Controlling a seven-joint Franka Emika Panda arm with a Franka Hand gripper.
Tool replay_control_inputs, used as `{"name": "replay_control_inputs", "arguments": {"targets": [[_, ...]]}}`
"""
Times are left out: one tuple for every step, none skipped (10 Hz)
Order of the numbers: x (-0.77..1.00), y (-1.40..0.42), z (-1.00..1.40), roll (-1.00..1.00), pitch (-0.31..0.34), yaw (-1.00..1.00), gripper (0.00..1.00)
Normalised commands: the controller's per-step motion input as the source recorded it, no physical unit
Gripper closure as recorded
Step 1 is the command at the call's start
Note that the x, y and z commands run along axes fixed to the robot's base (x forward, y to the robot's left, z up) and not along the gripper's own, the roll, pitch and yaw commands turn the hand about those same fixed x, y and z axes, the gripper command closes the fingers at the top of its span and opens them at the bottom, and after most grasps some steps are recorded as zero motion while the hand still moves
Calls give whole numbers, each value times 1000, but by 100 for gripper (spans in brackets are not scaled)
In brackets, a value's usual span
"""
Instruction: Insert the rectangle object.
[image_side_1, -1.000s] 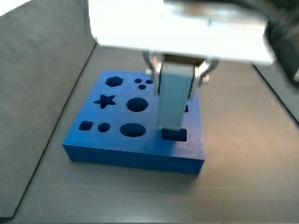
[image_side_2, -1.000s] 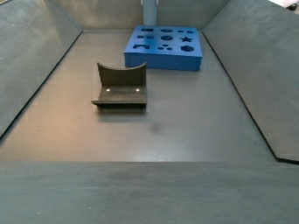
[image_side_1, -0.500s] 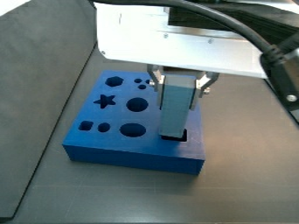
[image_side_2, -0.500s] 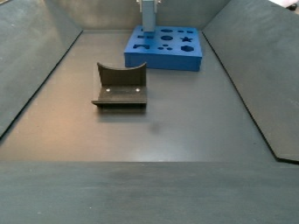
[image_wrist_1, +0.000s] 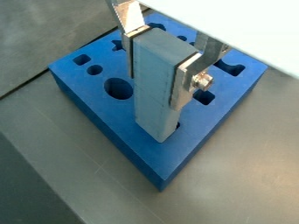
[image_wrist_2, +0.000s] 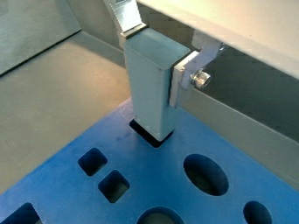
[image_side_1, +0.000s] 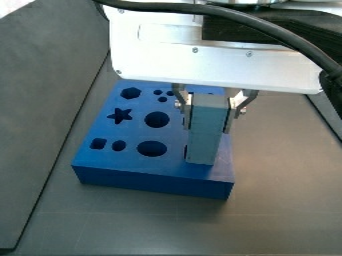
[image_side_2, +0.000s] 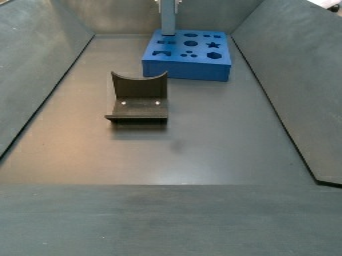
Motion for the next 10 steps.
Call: {"name": "replay_control_inputs", "arguments": {"targets": [[0, 134, -526, 234, -41, 211, 100], [0, 151, -517, 240, -56, 220, 100], [-51, 126, -537, 216, -36, 46, 100], [0, 3, -603, 156, -4, 0, 100], [0, 0, -657, 101, -1, -74, 100], [0, -26, -691, 79, -29, -94, 100], [0, 0, -666, 64, 0, -86, 100], [0, 0, -580, 3, 0, -51, 100], [0, 57, -157, -186, -59, 0, 100], [3, 0, 0, 0, 0, 0, 100]]}}
